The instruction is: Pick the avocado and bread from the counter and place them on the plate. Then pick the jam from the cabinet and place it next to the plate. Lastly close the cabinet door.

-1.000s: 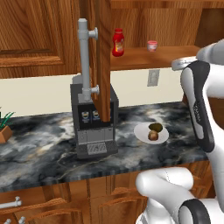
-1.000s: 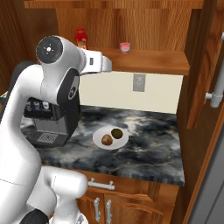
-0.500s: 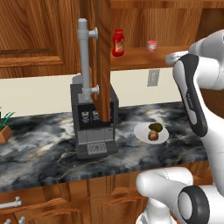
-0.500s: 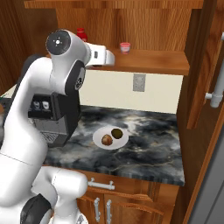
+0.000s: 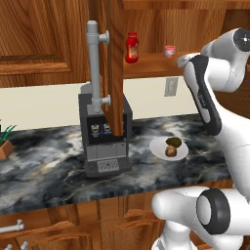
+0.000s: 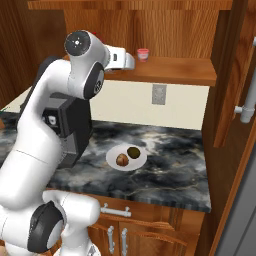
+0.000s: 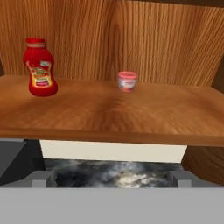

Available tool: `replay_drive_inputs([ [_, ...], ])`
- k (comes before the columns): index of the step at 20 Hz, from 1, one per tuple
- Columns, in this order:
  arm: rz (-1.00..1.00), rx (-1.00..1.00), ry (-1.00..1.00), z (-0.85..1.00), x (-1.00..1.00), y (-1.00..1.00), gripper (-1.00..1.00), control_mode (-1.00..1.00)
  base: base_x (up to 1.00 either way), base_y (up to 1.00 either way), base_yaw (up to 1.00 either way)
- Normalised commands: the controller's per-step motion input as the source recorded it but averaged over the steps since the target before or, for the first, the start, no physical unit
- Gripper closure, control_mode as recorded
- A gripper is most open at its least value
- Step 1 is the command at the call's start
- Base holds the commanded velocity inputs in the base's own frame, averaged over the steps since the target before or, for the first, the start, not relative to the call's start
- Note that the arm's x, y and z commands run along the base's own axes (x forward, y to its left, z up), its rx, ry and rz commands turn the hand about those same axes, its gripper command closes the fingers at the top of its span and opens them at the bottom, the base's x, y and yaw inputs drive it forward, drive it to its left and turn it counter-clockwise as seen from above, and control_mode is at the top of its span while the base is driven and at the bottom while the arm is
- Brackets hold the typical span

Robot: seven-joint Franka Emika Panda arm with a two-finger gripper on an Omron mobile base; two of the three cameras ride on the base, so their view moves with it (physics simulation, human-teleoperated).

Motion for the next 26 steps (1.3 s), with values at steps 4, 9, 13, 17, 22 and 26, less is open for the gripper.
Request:
replay_drive_inputs([
  [4,0.0,0.0,0.0,0.0,0.35,-0.01,-1.0,-1.0,0.0,0.0,0.0],
  [9,0.0,0.0,0.0,0.0,0.33,-0.01,-1.0,-1.0,0.0,0.0,0.0],
  [13,0.0,0.0,0.0,0.0,0.32,-0.05,-1.0,-1.0,0.0,0.0,0.0],
  [17,0.0,0.0,0.0,0.0,0.35,-0.07,-1.0,-1.0,0.0,0.0,0.0],
  [22,0.0,0.0,0.0,0.0,0.3,-0.17,-1.0,-1.0,0.0,0.0,0.0],
  [26,0.0,0.0,0.03,0.0,0.3,-0.13,-1.0,-1.0,0.0,0.0,0.0],
])
